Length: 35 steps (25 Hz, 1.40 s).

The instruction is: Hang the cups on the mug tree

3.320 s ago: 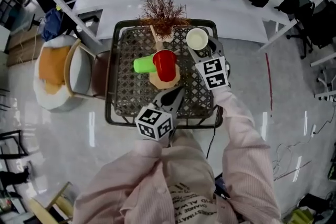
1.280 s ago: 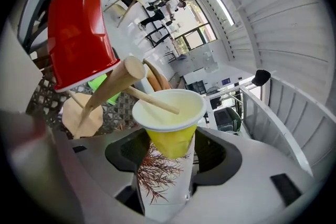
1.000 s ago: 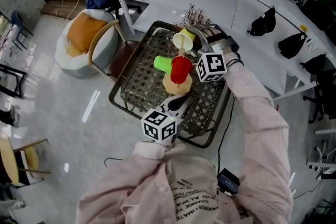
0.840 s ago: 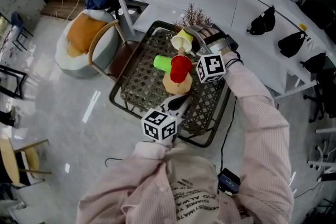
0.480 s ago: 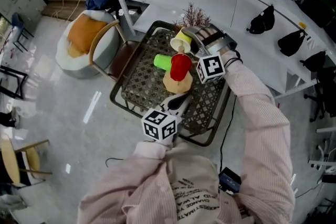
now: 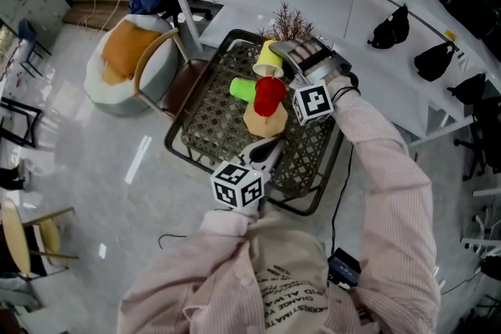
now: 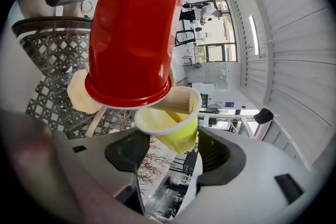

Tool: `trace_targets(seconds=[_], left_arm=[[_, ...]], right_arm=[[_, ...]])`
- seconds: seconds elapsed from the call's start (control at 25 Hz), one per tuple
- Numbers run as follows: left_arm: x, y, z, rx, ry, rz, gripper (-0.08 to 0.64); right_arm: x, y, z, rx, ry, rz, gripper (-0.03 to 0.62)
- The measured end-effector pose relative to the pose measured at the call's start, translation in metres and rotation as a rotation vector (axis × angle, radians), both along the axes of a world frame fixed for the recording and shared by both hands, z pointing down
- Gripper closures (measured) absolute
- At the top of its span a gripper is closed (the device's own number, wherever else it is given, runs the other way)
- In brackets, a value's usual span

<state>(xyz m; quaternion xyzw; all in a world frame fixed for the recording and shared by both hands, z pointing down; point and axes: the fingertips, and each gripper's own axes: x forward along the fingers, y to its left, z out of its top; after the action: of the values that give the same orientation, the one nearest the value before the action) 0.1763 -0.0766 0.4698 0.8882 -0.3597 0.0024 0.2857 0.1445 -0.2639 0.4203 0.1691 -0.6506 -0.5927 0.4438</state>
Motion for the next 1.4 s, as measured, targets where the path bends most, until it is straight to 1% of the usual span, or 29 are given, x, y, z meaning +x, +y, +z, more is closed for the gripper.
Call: trace_targets(seconds=[0.16,0.6,0.84,1.0,1.04,1.08,1.16,1.2,1.28,1.4], left_arm=[[0.002,0.002,0.001,-0.001,0.003,0.000,0.561],[0.008,0.009,-0.001,0.003,0.008,0.007,0.561],[0.011,0.015,-0.002,0.019,0.012,0.010,0.561],[0.011,0.017,-0.003,0.040,-0.010,0.019,0.561],[0.011,0.017,-0.004,0.043,-0.011,0.018,0.561],[0.010,0.016,-0.005,0.046,-0.011,0.018,0.561],[0.008,0.016,-0.006,0.056,-0.017,0.019,0.561],[0.008,0.016,-0.007,0.064,-0.023,0.022,0.561],[0.006,0.016,-0.009,0.078,-0.032,0.025,0.561],[0.002,0.015,-0.011,0.091,-0.036,0.031,0.561]], right_arm=[[0.003,-0.001,0.000,-0.006,-0.010,0.019,0.331],[0.017,0.002,-0.004,-0.061,-0.107,0.097,0.311],[0.035,0.012,-0.006,-0.122,-0.228,0.170,0.311],[0.047,0.018,-0.010,-0.181,-0.367,0.247,0.314],[0.050,0.021,-0.012,-0.192,-0.407,0.266,0.321],[0.053,0.024,-0.014,-0.198,-0.450,0.285,0.347],[0.061,0.031,-0.019,-0.204,-0.546,0.325,0.472],[0.065,0.034,-0.021,-0.213,-0.593,0.345,0.515],[0.072,0.041,-0.022,-0.244,-0.668,0.384,0.524],[0.082,0.053,-0.023,-0.306,-0.794,0.442,0.558]])
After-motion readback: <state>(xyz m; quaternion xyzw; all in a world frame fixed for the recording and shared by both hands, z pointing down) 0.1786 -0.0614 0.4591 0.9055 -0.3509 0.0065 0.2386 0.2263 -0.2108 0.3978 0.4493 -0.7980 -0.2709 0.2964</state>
